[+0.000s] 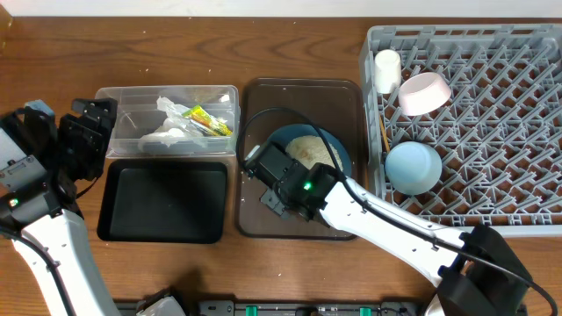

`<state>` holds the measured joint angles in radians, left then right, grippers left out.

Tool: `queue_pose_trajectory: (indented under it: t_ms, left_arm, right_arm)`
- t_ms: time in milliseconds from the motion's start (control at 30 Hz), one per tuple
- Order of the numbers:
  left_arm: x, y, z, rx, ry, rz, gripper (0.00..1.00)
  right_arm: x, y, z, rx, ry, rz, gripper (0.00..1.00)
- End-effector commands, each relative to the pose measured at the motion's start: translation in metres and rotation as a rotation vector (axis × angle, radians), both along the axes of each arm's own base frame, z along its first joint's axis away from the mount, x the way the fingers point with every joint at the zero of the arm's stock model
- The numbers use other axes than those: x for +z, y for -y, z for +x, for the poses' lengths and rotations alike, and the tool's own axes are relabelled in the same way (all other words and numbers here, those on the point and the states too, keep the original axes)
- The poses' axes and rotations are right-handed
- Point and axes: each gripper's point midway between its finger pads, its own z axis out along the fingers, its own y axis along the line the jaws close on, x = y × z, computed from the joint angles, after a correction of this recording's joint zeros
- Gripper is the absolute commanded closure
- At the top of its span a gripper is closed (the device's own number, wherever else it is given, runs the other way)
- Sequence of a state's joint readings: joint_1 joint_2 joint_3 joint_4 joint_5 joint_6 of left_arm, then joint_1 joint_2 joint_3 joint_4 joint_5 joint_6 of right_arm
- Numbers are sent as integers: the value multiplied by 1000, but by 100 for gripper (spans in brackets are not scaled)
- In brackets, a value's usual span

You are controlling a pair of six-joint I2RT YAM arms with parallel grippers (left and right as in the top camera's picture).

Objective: Sort waste into correct bins and load items into the dishwasher rack

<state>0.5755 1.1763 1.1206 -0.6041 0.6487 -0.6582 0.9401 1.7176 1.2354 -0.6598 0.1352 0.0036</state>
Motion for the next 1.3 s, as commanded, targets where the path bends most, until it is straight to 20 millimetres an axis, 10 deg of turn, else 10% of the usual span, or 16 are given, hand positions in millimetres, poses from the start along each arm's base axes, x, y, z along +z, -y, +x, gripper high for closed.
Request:
queue_pose_trajectory:
  t_ms: [0,633,1267]
  left_arm:
    - [4,-1,0,0,8,-3,9]
    - [4,-1,0,0,8,-3,9]
    - [4,-1,0,0,8,-3,9]
  right_arm:
    - [18,2,17,-5,125,-36,99]
    - [24,4,26,0,184,-57,99]
    - [1,-37,-28,137,-20,51,92]
